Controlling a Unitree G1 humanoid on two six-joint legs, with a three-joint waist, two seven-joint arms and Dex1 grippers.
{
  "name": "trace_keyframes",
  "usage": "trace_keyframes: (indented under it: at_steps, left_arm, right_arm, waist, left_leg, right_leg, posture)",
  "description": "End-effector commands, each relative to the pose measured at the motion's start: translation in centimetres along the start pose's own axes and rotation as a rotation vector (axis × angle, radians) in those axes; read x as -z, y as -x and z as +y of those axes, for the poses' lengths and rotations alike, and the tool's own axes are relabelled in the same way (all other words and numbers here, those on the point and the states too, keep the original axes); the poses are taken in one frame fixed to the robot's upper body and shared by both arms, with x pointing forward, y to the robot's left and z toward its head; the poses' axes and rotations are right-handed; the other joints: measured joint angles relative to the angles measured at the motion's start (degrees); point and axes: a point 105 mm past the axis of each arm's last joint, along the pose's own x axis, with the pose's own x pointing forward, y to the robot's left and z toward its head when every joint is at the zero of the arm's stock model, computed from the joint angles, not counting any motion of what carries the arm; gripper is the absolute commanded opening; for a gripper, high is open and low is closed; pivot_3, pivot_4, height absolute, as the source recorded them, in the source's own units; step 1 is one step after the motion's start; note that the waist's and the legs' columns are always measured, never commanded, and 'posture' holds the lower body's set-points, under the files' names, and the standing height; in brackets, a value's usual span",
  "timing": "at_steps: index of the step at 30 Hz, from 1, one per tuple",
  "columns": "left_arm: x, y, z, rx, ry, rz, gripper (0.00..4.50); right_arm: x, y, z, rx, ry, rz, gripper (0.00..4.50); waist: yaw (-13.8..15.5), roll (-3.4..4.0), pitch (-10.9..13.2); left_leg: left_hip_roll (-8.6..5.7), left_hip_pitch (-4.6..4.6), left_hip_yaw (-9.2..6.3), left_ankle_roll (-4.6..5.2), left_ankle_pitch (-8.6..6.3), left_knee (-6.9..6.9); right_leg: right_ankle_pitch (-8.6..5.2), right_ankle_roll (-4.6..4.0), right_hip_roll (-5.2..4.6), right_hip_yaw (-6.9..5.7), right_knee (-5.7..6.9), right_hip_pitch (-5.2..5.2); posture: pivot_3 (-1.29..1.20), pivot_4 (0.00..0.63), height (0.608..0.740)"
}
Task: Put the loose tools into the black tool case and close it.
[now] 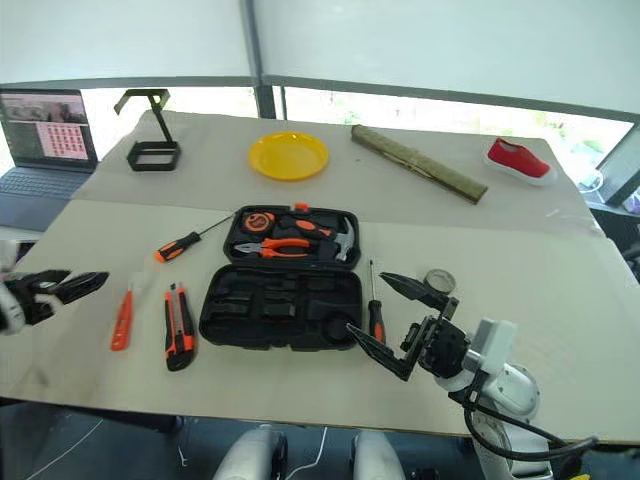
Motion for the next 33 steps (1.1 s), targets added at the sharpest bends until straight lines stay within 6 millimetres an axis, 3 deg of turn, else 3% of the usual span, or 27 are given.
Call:
trace_keyframes:
  at_steps: [1,5,11,14,19,22,24,28,31,33]
  left_arm:
    - [-1.5,-3.4,0.1,0.028,-0.124,0.035,4.5]
    - [-2.0,-7.1,-0.2,0.055,-0.205,0.065,4.5]
    - [-1.7,-9.4,-0.6,0.085,-0.229,0.104,4.5]
    - [-1.3,-10.1,-1.0,0.104,-0.226,0.117,3.82]
    - [-1.9,-9.9,-0.9,0.133,-0.218,0.071,2.01]
    - [-4.1,-8.9,-1.1,0.197,-0.242,-0.063,1.05]
    - [-6.3,-7.9,-1.4,0.236,-0.291,-0.198,0.92]
    - [-8.3,-5.8,-4.8,0.497,-0.467,-0.282,0.92]
    - [-7.6,-4.3,-10.3,0.795,-0.633,-0.228,0.92]
    - [-6.0,-4.0,-12.3,0.863,-0.729,-0.144,0.92]
  right_arm:
    - [-1.3,-0.2,-1.2,0.081,0.053,-0.037,4.4]
    - [-1.1,0.4,-1.5,0.121,0.085,-0.022,4.4]
    - [-1.2,1.2,-1.4,0.15,0.116,-0.004,4.4]
    - [-1.4,1.4,-1.1,0.158,0.13,0.002,4.5]
    - [-1.7,1.6,-0.7,0.134,0.148,0.002,4.5]
    - [-2.2,1.5,-0.5,0.107,0.145,-0.008,4.5]
    - [-2.5,1.4,-0.3,0.083,0.138,-0.015,4.5]
    - [-2.9,1.4,0.3,-0.008,0.081,0.03,4.5]
    - [-2.8,1.7,0.4,-0.099,-0.024,0.165,4.5]
    - [-2.8,1.7,0.3,-0.145,-0.047,0.235,4.5]
  waist:
    - [-0.6,-0.01,0.0]
    - [-0.6,0.01,0.0]
    - [-0.7,-0.01,0.0]
    - [-0.5,-0.01,0.0]
    - [-0.5,-0.01,0.0]
    - [-0.6,-0.04,0.0]
    - [-0.5,-0.08,0.1]
    - [-0.5,-0.09,0.1]
    - [-0.3,-0.07,0.1]
    - [-0.2,-0.03,0.1]
  left_leg:
    - [0.09,-0.04,0.0,-0.02,-0.01,0.0]
    - [0.33,-0.17,0.24,-0.07,0.0,0.03]
    - [0.38,-0.47,0.38,-0.07,0.0,0.08]
    - [0.37,-0.63,0.37,-0.07,0.01,0.12]
    - [0.35,-0.62,0.37,-0.07,0.0,0.12]
    - [0.37,-0.64,0.37,-0.07,0.01,0.12]
    - [0.37,-0.68,0.37,-0.08,0.01,0.13]
    - [0.38,-0.73,0.38,-0.09,0.02,0.13]
    - [0.36,-0.73,0.4,-0.1,0.02,0.14]
    - [0.45,-0.59,0.38,-0.1,0.02,0.15]
  right_leg:
    - [0.0,-0.01,0.11,0.05,0.04,-0.01]
    - [0.05,-0.13,0.45,-0.06,0.02,-0.12]
    - [0.06,-0.14,0.47,0.02,0.02,-0.39]
    - [0.06,-0.13,0.45,0.01,0.04,-0.53]
    - [0.06,-0.13,0.43,0.01,0.05,-0.52]
    - [0.06,-0.13,0.44,0.01,0.06,-0.55]
    - [0.06,-0.13,0.44,0.0,0.07,-0.58]
    - [0.06,-0.14,0.43,0.0,0.1,-0.65]
    - [0.06,-0.13,0.38,0.01,0.09,-0.57]
    - [0.07,-0.13,0.34,0.01,0.04,-0.38]
  posture:
    - [0.0,0.15,0.74]
    - [0.0,0.15,0.74]
    - [0.0,0.15,0.74]
    - [0.0,0.15,0.74]
    - [0.0,0.15,0.74]
    - [0.0,0.15,0.74]
    - [0.0,0.15,0.74]
    - [0.0,0.15,0.74]
    - [0.0,0.15,0.74]
    - [0.0,0.15,0.74]
